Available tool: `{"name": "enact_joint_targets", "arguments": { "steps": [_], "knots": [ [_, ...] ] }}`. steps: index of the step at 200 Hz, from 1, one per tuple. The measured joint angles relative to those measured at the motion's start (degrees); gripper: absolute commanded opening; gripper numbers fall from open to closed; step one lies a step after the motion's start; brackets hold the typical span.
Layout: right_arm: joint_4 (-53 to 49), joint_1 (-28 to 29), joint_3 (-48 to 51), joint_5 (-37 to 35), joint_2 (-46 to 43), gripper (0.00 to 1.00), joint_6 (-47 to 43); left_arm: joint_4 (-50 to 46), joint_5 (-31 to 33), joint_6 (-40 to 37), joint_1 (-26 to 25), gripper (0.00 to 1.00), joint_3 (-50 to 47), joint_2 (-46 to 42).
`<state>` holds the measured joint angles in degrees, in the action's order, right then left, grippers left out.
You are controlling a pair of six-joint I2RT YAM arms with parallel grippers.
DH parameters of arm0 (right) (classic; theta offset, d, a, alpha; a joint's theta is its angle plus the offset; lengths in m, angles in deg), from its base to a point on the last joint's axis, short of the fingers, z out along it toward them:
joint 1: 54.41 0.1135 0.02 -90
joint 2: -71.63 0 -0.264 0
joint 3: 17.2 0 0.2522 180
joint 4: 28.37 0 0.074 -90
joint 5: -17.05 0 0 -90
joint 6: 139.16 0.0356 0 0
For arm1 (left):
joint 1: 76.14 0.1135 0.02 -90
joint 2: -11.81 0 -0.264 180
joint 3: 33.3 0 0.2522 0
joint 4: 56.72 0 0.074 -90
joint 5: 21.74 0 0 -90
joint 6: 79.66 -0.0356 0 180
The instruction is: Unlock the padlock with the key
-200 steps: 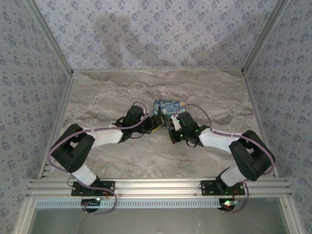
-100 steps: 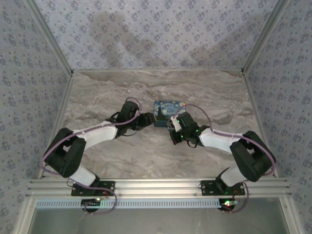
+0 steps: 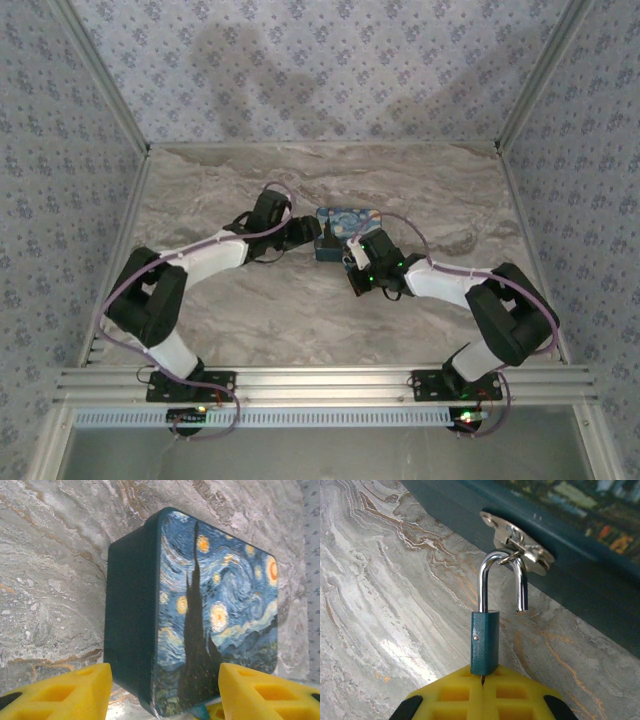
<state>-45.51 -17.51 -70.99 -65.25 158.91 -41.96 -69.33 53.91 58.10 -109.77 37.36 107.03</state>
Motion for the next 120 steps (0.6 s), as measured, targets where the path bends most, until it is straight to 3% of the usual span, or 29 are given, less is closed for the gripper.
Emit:
{"name": "enact_joint_targets", "arguments": {
  "steps": [55, 120],
  "knots": [
    [-0.5, 0.1, -0.6, 0.0, 0.2, 0.00, -1.1, -3.2, 1.2, -3.2, 0.0, 0.61, 4.6, 5.4],
    [-1.6, 1.0, -2.0, -0.5, 0.7, 0.00, -4.4, -5.3, 1.9, -5.8, 0.0, 0.50, 7.1, 7.6]
  ]
}}
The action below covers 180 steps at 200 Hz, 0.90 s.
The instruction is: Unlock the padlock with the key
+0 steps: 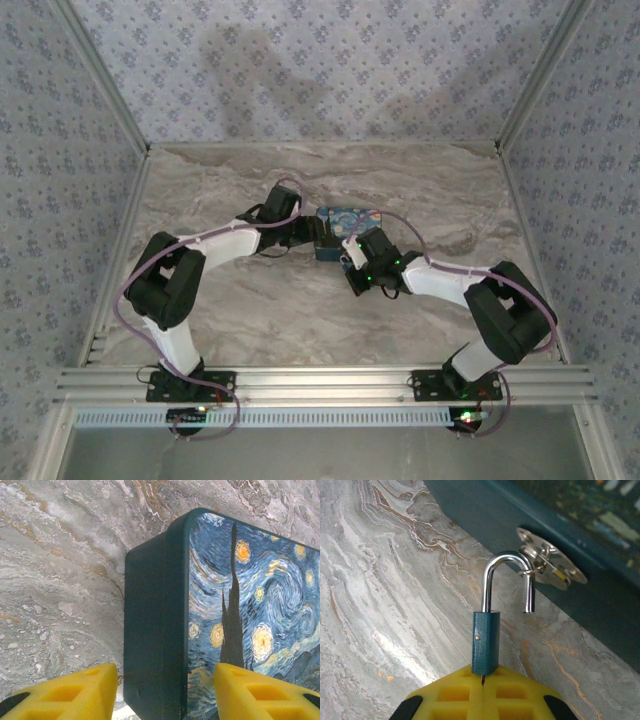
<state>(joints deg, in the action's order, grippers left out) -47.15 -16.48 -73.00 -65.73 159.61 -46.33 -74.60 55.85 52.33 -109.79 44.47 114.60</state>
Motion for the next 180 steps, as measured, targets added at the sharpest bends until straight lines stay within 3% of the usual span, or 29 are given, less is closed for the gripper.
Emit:
{"name": "enact_joint_targets", "arguments": {
  "steps": [76, 180],
  "knots": [
    [-1.9, 2.7, -1.7, -5.1, 0.9, 0.00, -5.8, -1.0, -0.2, -2.2, 0.0, 0.41, 1.6, 0.6],
    [-1.5, 5.8, -2.5, -10.1, 1.2, 0.00, -12.7, -2.8, 0.0, -4.1, 0.4, 0.40, 2.5, 0.6]
  ]
}}
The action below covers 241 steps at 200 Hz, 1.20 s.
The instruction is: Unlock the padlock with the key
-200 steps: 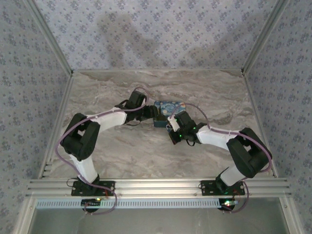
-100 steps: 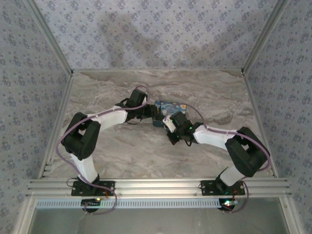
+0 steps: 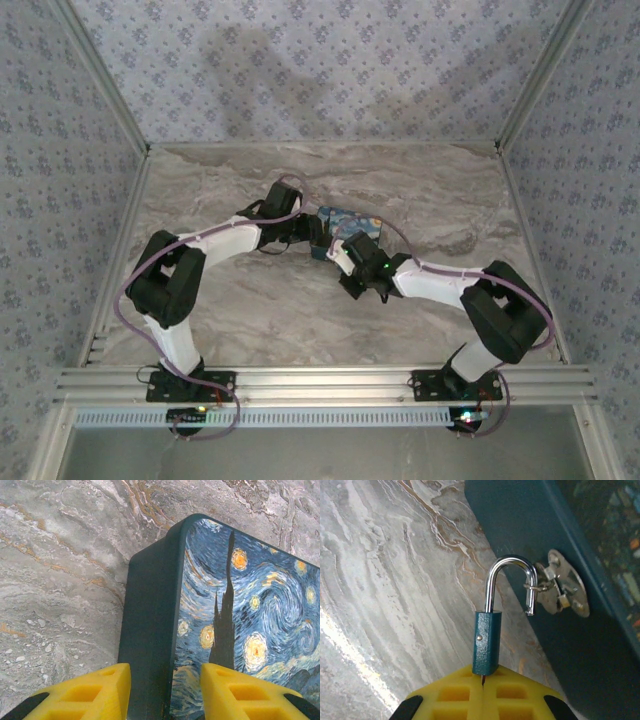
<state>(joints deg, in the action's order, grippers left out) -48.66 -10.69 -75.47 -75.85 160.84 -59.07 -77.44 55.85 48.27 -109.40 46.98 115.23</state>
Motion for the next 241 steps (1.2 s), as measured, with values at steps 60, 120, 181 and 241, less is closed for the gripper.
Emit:
{"name": "enact_joint_targets", "arguments": {
  "steps": [60, 120, 181, 241],
  "knots": [
    [0.9, 2.3, -1.9, -2.9, 2.3, 0.00, -4.0, -0.5, 0.0, 0.0, 0.3, 0.40, 0.2, 0.0],
    [1.1, 2.4, -2.1, -3.8, 2.4, 0.00, -5.2, -0.5, 0.0, 0.0, 0.3, 0.40, 0.2, 0.0],
    [1.5, 2.8, -2.2, -4.0, 2.4, 0.00, -6.1, -0.5, 0.0, 0.0, 0.3, 0.40, 0.2, 0.0],
    [3.3, 5.7, -6.1, -3.7, 4.9, 0.00, -7.6, -0.5, 0.0, 0.1, 0.5, 0.41, 0.1, -0.1]
  ]
}}
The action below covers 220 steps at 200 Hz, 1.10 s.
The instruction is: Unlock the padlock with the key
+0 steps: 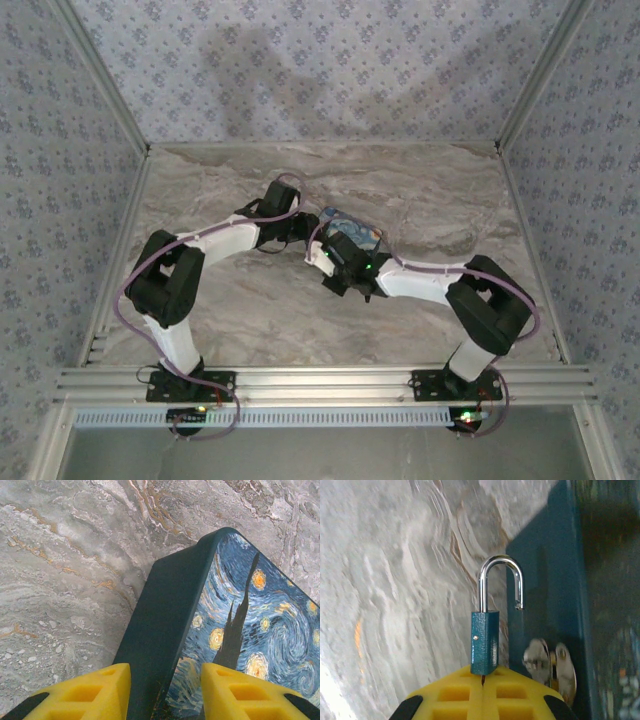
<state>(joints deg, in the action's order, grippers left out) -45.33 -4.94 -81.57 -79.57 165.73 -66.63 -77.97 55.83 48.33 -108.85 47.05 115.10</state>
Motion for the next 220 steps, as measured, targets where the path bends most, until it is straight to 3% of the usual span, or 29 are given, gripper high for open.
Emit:
{"name": "enact_joint_targets", "arguments": {
  "steps": [63, 113, 220],
  "knots": [
    [0.6, 1.9, -0.6, 0.0, -0.4, 0.00, -0.2, -0.1, -0.2, 0.2, 2.3, 0.44, -3.8, -3.4],
    [0.5, 3.4, 0.5, -0.1, -6.3, 0.00, 0.1, -1.7, 0.6, 0.2, 4.7, 0.50, -8.2, -9.3],
    [-1.2, 0.0, 4.0, -2.5, -19.9, 0.00, 11.2, -5.1, 7.0, -0.3, 4.7, 0.63, -19.1, -29.8]
  ]
}}
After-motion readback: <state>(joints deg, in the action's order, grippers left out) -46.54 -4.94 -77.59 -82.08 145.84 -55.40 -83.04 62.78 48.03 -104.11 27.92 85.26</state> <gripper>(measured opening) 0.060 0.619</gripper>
